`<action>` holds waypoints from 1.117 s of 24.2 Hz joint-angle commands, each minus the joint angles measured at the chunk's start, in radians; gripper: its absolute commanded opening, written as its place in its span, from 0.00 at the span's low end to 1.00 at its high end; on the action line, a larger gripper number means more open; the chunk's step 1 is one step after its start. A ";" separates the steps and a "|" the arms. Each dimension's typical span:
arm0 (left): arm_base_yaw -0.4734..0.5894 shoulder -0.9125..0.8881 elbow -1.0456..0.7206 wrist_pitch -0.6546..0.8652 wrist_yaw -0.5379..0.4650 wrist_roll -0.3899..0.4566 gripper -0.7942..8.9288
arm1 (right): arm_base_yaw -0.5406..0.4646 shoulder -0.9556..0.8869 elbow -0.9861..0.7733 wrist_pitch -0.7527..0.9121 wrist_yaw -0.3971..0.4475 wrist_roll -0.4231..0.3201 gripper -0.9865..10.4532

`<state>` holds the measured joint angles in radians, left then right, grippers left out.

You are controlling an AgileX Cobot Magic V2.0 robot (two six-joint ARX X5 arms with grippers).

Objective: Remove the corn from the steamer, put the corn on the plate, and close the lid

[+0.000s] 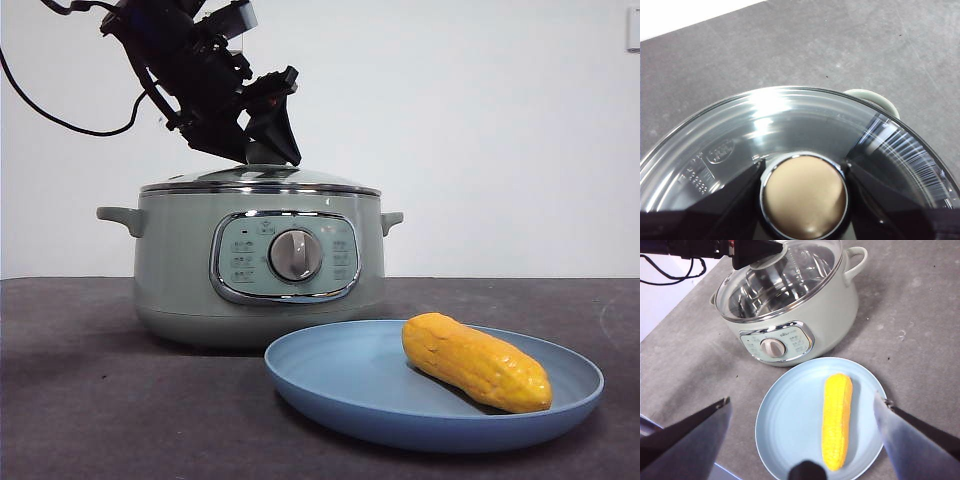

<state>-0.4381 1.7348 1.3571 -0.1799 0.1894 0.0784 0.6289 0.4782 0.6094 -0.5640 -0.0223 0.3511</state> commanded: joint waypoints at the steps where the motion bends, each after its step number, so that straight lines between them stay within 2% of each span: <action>1: 0.003 0.026 -0.010 -0.040 -0.004 0.000 0.46 | 0.003 -0.002 -0.008 0.005 0.003 -0.005 0.50; 2: 0.003 0.025 -0.010 -0.042 -0.003 0.000 0.56 | 0.003 -0.002 -0.008 0.005 0.002 -0.005 0.50; 3: 0.003 0.023 -0.010 -0.042 -0.003 0.000 0.60 | 0.003 -0.002 -0.008 0.005 0.002 -0.005 0.50; 10: 0.008 -0.032 -0.009 -0.035 -0.003 0.000 0.60 | 0.003 -0.002 -0.008 -0.003 0.002 -0.006 0.50; 14: 0.008 -0.090 -0.009 -0.087 -0.003 0.000 0.60 | 0.003 -0.002 -0.008 -0.004 0.002 -0.011 0.50; 18: 0.008 -0.179 -0.009 -0.206 0.005 0.000 0.60 | 0.003 -0.002 -0.008 -0.006 -0.002 -0.019 0.50; 22: 0.008 -0.290 -0.009 -0.385 0.070 0.000 0.60 | 0.003 -0.002 -0.008 -0.029 -0.007 -0.051 0.50; 27: 0.008 -0.431 -0.009 -0.610 0.142 -0.004 0.60 | 0.003 -0.001 -0.008 -0.090 -0.064 -0.094 0.50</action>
<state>-0.4309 1.3174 1.3586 -0.7662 0.3233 0.0780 0.6289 0.4782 0.6094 -0.6533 -0.0799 0.2840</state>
